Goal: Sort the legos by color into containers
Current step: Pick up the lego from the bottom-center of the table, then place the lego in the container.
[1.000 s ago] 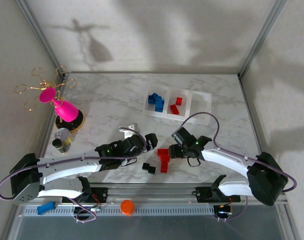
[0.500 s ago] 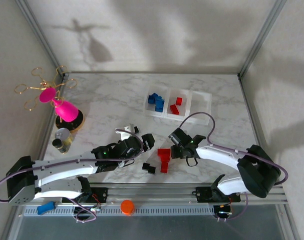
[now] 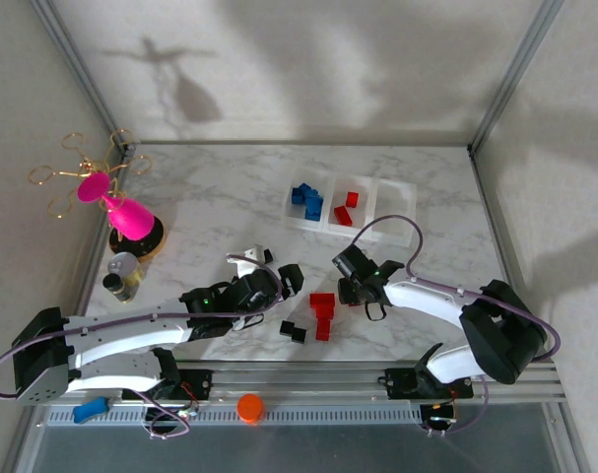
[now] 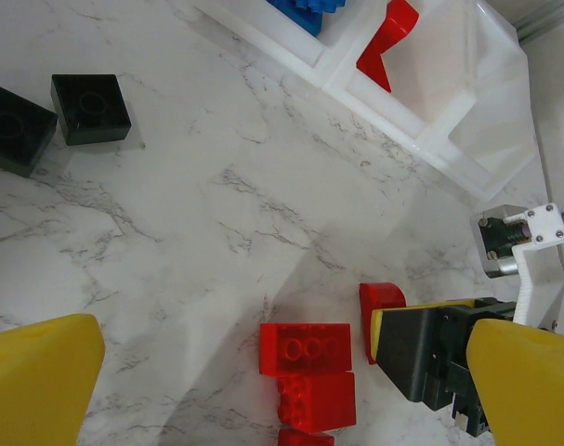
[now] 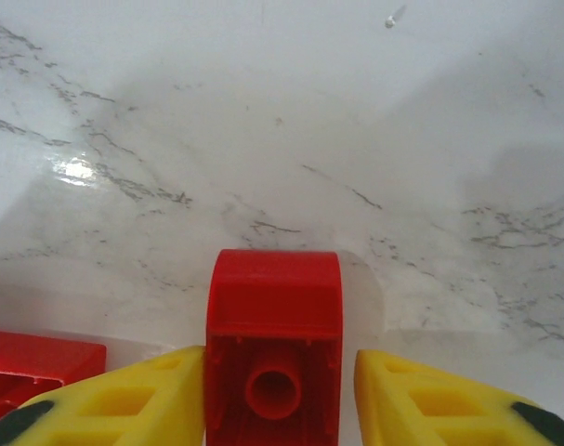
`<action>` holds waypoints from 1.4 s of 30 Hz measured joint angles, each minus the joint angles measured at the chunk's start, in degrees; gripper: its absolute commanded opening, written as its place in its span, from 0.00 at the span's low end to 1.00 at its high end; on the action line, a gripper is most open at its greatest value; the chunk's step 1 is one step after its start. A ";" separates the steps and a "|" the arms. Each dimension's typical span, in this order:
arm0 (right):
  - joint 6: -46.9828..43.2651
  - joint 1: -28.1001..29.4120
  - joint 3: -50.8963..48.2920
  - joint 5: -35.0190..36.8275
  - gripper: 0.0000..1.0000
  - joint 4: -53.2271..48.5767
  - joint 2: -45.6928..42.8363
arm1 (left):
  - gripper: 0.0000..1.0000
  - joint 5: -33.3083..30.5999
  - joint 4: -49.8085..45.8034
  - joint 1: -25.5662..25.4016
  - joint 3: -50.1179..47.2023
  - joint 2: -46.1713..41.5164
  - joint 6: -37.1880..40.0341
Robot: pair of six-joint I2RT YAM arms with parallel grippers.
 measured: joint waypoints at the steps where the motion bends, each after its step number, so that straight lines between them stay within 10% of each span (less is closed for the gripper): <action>1: -0.02 0.00 0.00 -0.07 0.38 0.28 0.02 | 1.00 0.00 0.00 0.00 0.00 0.00 0.00; 25: -4.98 -8.76 14.97 -0.42 0.32 -0.92 0.31 | 1.00 -1.92 0.09 2.62 1.99 -0.28 3.26; 42: -10.80 -17.84 36.68 -0.04 0.31 3.93 26.43 | 0.99 -0.57 1.44 10.58 6.56 3.63 8.63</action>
